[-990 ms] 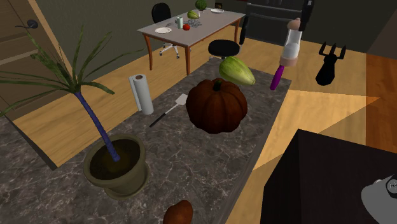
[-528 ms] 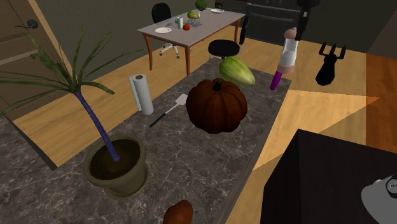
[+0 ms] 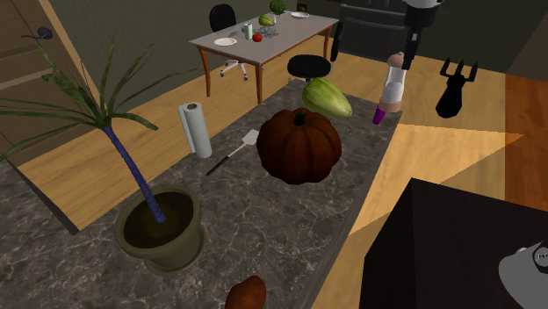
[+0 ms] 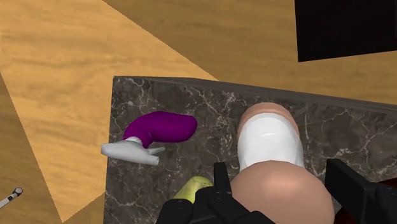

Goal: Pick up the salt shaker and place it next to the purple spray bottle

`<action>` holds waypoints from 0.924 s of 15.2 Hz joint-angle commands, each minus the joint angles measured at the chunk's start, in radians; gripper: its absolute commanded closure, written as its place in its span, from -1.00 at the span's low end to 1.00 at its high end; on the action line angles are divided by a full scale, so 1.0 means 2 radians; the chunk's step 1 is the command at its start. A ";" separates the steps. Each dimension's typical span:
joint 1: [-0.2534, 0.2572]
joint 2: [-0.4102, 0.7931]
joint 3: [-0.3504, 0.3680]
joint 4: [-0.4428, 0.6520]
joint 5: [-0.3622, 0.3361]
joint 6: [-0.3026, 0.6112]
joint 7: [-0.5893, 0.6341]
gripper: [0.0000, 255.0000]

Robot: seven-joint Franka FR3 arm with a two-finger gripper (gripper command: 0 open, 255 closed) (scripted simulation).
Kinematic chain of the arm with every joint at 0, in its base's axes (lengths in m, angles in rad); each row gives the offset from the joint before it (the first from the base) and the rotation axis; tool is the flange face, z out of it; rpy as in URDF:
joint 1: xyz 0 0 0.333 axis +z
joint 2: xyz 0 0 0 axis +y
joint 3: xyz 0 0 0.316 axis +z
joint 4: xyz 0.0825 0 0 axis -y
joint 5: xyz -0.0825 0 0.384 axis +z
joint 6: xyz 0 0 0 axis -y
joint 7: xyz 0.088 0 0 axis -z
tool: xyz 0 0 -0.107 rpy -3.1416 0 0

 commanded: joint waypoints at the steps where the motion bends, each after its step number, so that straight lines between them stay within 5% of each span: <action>1: -0.001 0.004 0.000 -0.009 0.001 0.014 0.000 1.00; 14: -0.005 0.046 0.002 -0.050 0.012 0.094 0.002 1.00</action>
